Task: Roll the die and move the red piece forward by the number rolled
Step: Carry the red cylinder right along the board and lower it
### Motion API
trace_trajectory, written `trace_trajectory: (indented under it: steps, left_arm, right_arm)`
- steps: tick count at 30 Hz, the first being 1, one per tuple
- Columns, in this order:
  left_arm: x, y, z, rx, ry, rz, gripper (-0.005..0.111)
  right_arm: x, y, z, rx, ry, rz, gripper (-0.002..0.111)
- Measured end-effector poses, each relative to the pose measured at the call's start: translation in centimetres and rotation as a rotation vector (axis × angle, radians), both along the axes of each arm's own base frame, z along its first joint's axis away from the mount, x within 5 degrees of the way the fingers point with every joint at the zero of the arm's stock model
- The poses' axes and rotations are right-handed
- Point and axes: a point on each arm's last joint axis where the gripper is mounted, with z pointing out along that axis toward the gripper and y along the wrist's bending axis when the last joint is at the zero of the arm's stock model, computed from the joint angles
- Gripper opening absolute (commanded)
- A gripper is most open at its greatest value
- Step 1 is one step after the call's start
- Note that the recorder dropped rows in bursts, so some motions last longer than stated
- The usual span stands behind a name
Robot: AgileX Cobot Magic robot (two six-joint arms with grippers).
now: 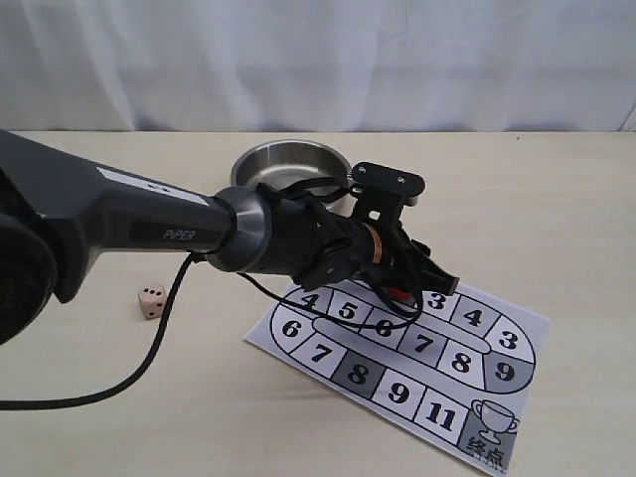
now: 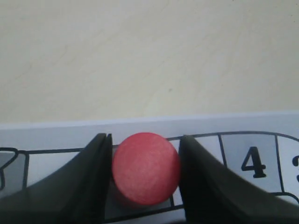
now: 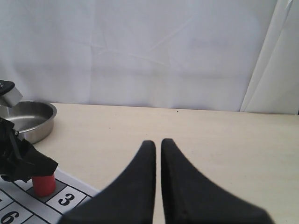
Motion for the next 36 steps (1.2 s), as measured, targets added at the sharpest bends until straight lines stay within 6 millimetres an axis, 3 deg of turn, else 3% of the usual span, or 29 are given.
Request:
trace_trajectory:
  steps: [8, 15, 19, 24, 33, 36]
  left_arm:
    - [0.0, 0.0, 0.7, -0.006, -0.007, 0.001, 0.012]
    - [-0.3, -0.5, 4.3, -0.092, -0.074, -0.017, 0.012]
    - [-1.4, -1.8, 4.8, -0.135, -0.100, -0.058, 0.012]
    - [-2.5, -3.0, 3.4, -0.144, -0.119, -0.114, 0.012]
    - [-1.9, -2.6, -1.1, -0.061, -0.092, -0.129, 0.012]
    - [-1.8, -2.5, -1.0, -0.063, -0.096, -0.129, 0.012]
  right_arm:
    - [0.0, 0.0, 0.0, 0.000, 0.000, 0.000, 0.004]
    - [0.0, 0.0, 0.0, 0.000, 0.000, 0.000, 0.004]
    - [0.0, 0.0, 0.0, 0.000, 0.000, 0.000, 0.004]
    - [0.0, 0.0, 0.0, 0.000, 0.000, 0.000, 0.004]
    - [0.0, 0.0, 0.0, 0.000, 0.000, 0.000, 0.004]
    - [0.0, 0.0, 0.0, 0.000, 0.000, 0.000, 0.004]
